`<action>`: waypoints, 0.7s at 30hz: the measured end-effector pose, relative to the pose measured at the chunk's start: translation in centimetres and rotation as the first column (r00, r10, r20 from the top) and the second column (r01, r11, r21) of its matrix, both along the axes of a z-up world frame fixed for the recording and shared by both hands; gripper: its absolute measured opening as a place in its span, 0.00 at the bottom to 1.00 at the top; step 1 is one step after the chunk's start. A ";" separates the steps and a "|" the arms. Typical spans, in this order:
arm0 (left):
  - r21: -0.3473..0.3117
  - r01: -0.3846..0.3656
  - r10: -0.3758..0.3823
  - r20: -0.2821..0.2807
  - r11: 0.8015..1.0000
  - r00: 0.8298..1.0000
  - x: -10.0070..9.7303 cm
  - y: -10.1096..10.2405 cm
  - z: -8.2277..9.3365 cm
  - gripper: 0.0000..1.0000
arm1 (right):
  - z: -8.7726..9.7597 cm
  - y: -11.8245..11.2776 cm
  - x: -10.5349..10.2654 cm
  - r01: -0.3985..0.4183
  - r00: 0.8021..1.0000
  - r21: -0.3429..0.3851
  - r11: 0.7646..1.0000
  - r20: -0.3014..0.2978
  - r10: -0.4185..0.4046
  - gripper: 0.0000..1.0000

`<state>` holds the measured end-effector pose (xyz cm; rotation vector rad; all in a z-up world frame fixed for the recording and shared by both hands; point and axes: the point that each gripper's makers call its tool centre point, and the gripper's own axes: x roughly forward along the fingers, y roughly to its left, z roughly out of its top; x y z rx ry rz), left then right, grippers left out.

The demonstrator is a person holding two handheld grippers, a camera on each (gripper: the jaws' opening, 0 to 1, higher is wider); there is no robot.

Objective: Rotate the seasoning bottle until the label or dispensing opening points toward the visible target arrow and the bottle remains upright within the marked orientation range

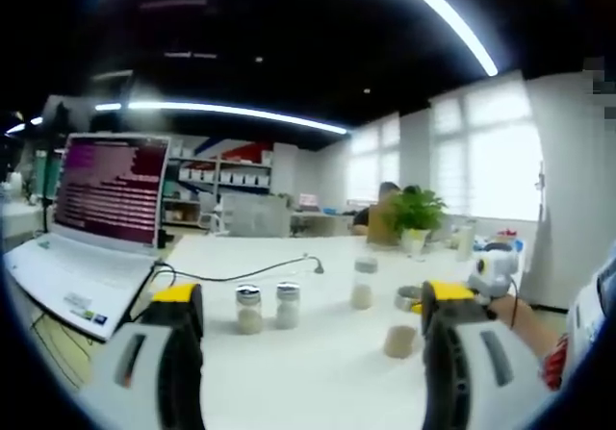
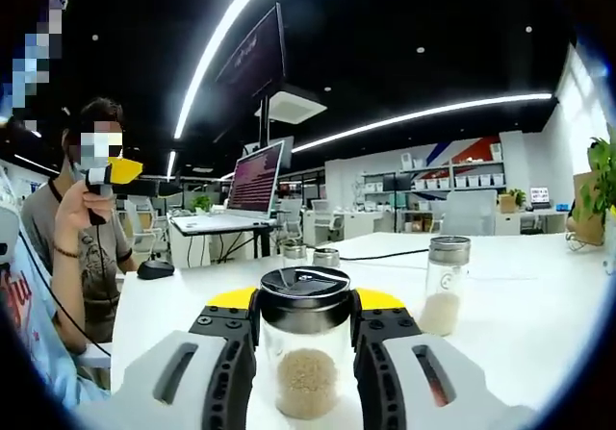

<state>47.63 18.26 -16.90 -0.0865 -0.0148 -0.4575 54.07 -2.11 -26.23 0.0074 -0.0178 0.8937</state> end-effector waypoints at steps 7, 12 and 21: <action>0.005 -0.019 0.019 0.012 1.000 1.000 -0.1 0.5 0.3 1.00 | -0.5 0.4 -0.1 -0.133 0.989 0.042 0.990 -0.059 0.136 0.37; 0.020 -0.039 0.038 0.020 0.999 0.999 -0.2 0.7 0.3 1.00 | -0.6 0.5 0.1 -0.191 0.975 0.039 0.981 -0.107 0.194 0.38; 0.018 -0.028 0.027 0.009 0.999 1.000 -0.1 0.7 0.1 0.97 | -1.5 0.4 -0.4 -0.306 0.942 -0.006 0.952 -0.142 0.303 0.37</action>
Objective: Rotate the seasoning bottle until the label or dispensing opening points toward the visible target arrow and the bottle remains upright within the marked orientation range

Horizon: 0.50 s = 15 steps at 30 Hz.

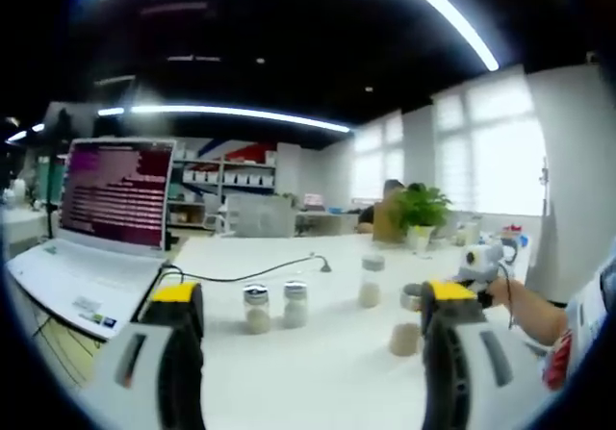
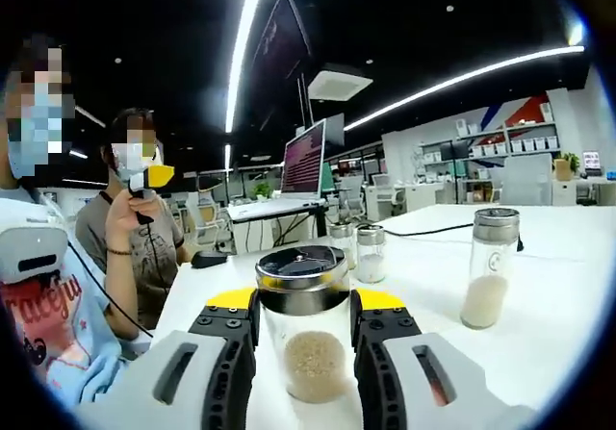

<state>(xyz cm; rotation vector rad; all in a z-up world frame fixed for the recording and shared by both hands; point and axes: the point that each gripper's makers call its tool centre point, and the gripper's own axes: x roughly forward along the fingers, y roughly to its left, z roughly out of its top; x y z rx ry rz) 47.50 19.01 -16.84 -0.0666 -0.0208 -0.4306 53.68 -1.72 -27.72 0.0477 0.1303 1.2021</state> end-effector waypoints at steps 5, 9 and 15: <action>0.018 -0.012 0.012 0.000 1.000 1.000 0.0 0.0 -0.2 0.98 | -0.9 0.1 -0.1 -0.076 0.997 -0.010 0.997 -0.001 0.076 0.37; 0.008 0.002 -0.002 -0.005 1.000 1.000 -0.1 -0.1 -0.2 0.98 | -1.2 0.1 -0.2 -0.101 0.994 -0.012 0.995 0.028 0.101 0.37; 0.005 -0.003 0.003 0.006 1.000 1.000 -0.2 0.1 0.0 0.97 | -1.2 0.1 -0.1 -0.147 0.988 -0.037 0.988 0.043 0.149 0.36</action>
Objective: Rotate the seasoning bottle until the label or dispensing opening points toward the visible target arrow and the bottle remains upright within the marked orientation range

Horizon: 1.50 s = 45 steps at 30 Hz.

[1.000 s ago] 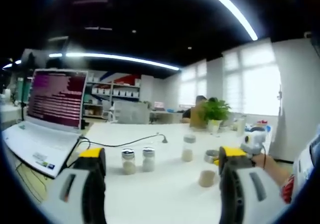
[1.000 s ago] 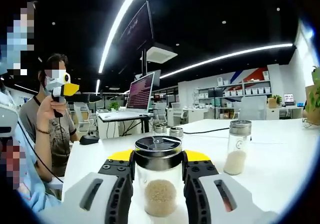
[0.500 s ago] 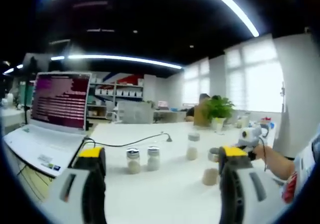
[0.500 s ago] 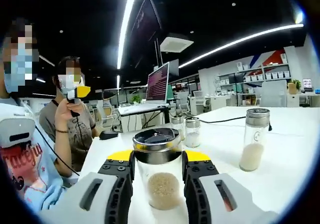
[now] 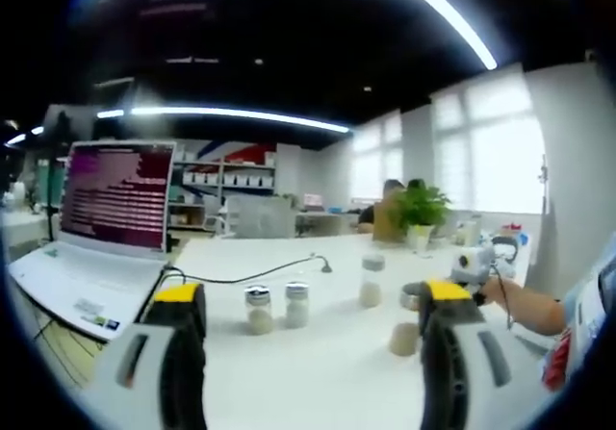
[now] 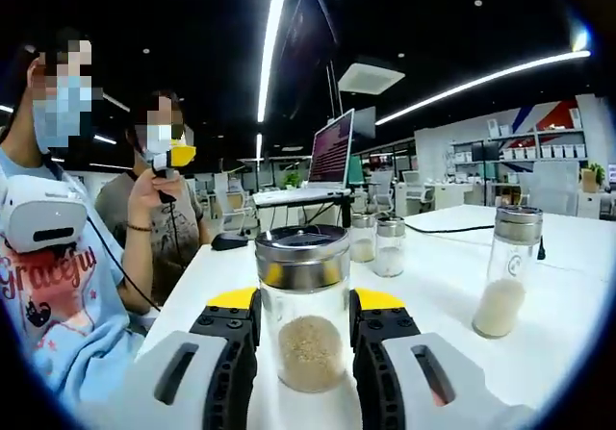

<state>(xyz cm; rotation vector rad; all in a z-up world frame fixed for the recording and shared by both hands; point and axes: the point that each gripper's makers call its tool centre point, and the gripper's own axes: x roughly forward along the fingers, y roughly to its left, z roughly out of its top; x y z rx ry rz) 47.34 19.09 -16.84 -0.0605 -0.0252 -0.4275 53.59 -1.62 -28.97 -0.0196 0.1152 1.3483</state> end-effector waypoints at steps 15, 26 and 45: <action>-0.014 0.007 -0.007 -0.022 1.000 1.000 0.6 -0.2 -0.3 1.00 | -0.3 -0.1 -0.2 -0.102 0.992 0.032 0.994 -0.074 0.104 0.37; -0.019 0.002 -0.003 -0.018 1.000 1.000 0.4 -0.1 -0.1 1.00 | 0.5 -0.9 -0.3 0.030 0.999 0.004 1.000 -0.027 -0.030 0.53; -0.007 0.008 -0.008 -0.024 1.000 1.000 0.4 -0.5 -0.2 1.00 | 3.6 -2.2 -0.1 0.350 0.936 0.143 0.926 -0.001 -0.353 0.57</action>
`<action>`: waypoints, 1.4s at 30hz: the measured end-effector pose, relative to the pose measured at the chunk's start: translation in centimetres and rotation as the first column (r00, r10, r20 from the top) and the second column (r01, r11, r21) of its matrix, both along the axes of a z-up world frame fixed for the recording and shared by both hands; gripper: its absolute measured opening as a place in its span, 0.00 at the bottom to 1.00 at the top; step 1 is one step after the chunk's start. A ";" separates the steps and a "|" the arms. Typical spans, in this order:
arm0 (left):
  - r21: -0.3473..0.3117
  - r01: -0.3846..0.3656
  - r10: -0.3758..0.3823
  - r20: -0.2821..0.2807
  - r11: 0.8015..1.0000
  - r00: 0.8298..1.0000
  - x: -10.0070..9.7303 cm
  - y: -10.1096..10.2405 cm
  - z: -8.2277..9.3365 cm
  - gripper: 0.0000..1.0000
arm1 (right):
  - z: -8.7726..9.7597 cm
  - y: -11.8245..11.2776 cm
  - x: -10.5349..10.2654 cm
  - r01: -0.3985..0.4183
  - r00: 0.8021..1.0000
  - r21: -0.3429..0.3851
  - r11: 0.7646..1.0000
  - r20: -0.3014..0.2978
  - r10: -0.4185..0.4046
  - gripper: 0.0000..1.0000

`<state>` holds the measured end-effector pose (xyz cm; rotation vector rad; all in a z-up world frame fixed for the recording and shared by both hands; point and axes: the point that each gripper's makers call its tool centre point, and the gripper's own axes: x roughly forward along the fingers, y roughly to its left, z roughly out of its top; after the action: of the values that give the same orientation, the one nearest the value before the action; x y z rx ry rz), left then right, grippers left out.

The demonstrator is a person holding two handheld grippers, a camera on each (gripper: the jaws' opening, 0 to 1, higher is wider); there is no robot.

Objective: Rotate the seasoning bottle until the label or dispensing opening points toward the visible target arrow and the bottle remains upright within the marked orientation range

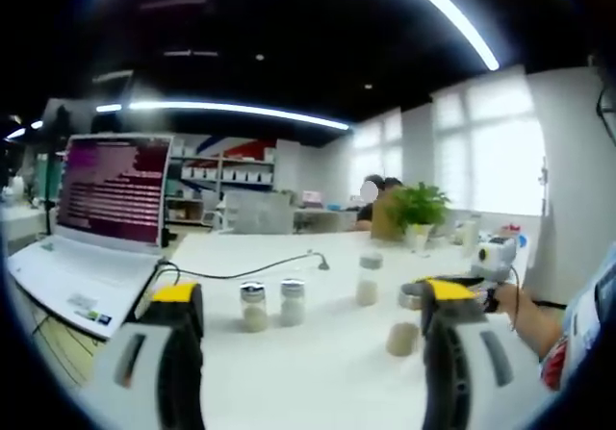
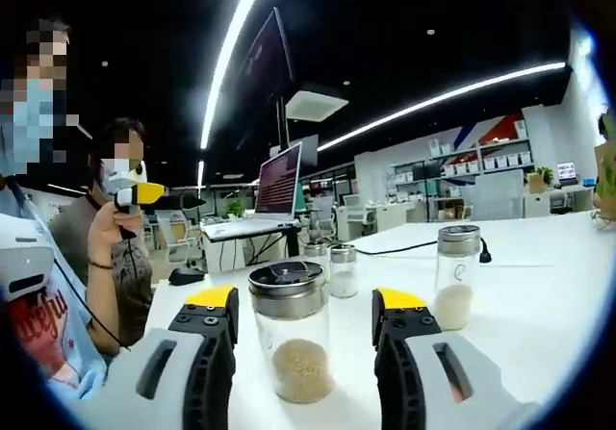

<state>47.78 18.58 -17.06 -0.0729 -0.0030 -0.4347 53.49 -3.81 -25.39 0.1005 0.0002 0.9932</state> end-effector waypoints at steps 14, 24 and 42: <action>-0.003 -0.005 0.005 0.008 1.000 1.000 -0.2 0.3 0.2 1.00 | 1.6 2.1 0.3 0.111 0.993 0.127 0.986 -0.044 -0.107 0.55; -0.010 -0.005 0.006 0.009 1.000 1.000 -0.2 0.4 0.1 1.00 | 0.8 3.0 1.3 0.206 0.979 0.037 0.978 -0.018 -0.205 0.50; -0.005 0.014 -0.014 0.006 1.000 1.000 -0.1 0.0 0.1 0.99 | 0.8 3.3 1.6 0.178 0.984 0.046 0.983 0.020 -0.179 0.40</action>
<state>47.64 18.58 -16.99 -0.0768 -0.0098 -0.4490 55.04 -0.48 -24.54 0.1274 -0.0520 0.8147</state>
